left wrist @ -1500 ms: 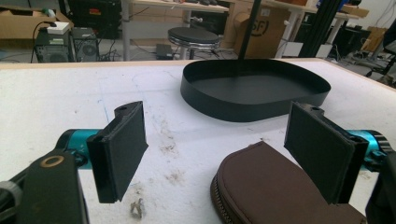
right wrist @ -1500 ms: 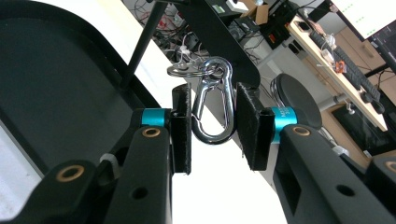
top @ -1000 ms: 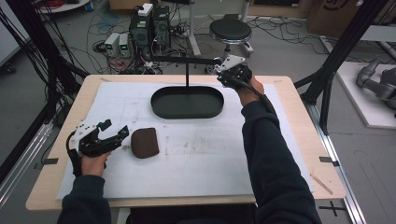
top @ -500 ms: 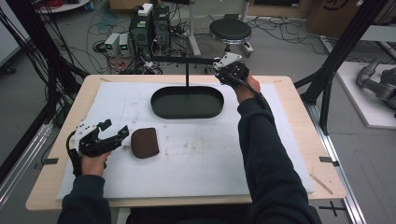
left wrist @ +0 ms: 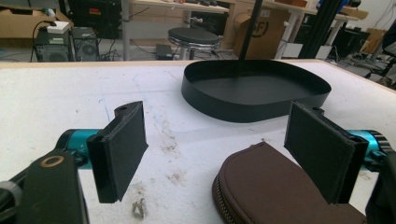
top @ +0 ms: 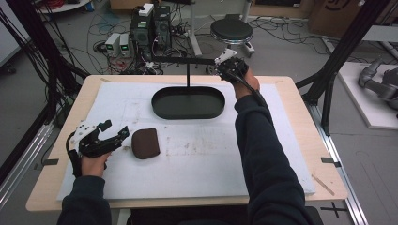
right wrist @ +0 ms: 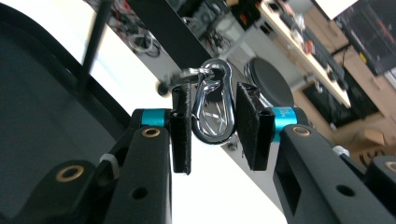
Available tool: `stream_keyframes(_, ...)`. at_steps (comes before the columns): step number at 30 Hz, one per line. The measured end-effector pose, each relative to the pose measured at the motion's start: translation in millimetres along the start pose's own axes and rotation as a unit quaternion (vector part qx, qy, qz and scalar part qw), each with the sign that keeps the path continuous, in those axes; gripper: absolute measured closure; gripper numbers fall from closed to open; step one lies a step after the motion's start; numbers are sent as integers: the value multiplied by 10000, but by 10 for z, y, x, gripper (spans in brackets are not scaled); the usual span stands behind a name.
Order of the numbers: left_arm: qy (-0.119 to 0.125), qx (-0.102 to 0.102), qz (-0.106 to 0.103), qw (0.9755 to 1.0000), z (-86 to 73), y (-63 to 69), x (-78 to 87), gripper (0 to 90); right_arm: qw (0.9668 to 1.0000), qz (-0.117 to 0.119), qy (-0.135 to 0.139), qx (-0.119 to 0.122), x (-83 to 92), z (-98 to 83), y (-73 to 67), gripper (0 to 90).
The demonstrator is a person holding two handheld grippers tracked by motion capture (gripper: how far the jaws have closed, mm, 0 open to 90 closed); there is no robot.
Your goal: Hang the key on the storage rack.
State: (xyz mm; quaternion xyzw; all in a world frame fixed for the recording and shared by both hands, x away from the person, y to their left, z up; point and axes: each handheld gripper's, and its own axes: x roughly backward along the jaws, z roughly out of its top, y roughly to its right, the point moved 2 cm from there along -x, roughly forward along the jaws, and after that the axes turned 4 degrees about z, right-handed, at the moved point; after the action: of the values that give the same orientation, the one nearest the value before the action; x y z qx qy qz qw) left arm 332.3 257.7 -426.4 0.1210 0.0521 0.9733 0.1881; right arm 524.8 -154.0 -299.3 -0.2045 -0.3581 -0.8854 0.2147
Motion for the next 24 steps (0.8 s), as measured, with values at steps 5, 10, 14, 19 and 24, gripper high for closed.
stream_keyframes(5, -8, 2, -6, 10000, 0, 9, -2, 206, 9993, 235, -279, -124, -26, -104, 74, 659)
stream_keyframes(10, -69, -37, -17, 10000, -8, 23, -12, 206, 9980, 437, -230, -399, 2, -200, 78, 509)
stream_keyframes(14, -82, -26, 5, 10000, -10, 35, -9, 206, 9956, 748, -89, -552, 144, -360, 132, 444)
stream_keyframes(19, -202, 75, 74, 9997, 2, 69, -11, 206, 9863, 1318, -126, -987, 424, -684, 235, 321)
stream_keyframes(24, -258, 164, -11, 9995, 39, 134, -42, 196, 9811, 1484, 21, -1242, 713, -1109, 246, 293)
